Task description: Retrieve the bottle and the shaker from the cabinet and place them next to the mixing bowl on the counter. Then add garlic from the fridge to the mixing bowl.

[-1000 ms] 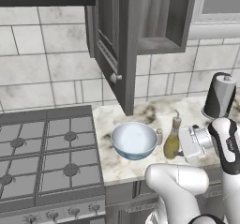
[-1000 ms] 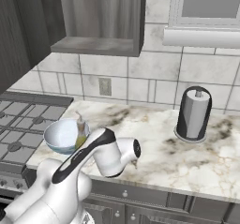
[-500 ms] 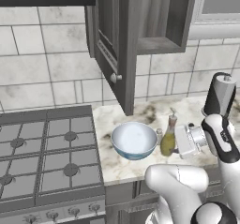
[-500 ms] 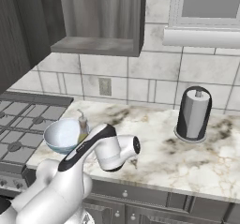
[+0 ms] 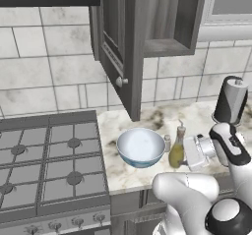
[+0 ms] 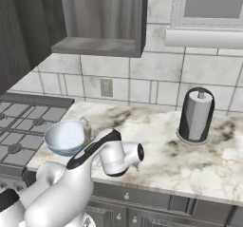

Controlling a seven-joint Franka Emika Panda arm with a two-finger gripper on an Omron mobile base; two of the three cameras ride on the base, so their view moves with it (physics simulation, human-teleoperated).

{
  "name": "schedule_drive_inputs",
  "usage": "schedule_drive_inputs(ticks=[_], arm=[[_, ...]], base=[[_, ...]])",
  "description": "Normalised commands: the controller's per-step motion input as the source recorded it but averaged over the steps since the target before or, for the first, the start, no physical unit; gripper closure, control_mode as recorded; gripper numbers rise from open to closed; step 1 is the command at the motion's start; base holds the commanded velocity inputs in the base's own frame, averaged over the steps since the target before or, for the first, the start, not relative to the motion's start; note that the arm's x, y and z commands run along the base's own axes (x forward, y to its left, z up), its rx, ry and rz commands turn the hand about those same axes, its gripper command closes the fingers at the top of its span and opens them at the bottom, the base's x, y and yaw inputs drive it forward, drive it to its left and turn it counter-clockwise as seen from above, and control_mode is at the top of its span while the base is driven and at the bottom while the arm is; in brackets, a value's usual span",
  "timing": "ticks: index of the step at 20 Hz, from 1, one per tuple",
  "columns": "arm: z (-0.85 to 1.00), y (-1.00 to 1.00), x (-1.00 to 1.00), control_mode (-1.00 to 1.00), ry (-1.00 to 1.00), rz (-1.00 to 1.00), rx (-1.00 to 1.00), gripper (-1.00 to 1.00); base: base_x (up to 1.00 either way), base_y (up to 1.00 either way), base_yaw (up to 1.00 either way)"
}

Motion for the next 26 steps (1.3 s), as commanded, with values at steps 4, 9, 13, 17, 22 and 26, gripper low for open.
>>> schedule_drive_inputs(ticks=[4,9,13,17,22,26], arm=[[-0.24,0.00,0.00,-1.00,-0.01,0.00,0.00,1.00],[-0.17,0.00,0.09,-1.00,-0.04,0.00,0.00,1.00],[-0.01,0.00,0.18,-1.00,-0.04,0.00,0.00,1.00],[0.00,0.00,0.27,-1.00,-0.01,0.00,0.00,1.00],[-0.02,0.00,0.19,-1.00,-0.01,0.00,0.00,1.00],[-0.14,0.00,0.02,-1.00,-0.01,0.00,0.00,1.00]], base=[[0.00,0.00,0.00],[0.00,0.00,0.00],[0.00,0.00,0.00],[0.00,0.00,0.00],[0.00,0.00,0.00],[0.00,0.00,0.00]])
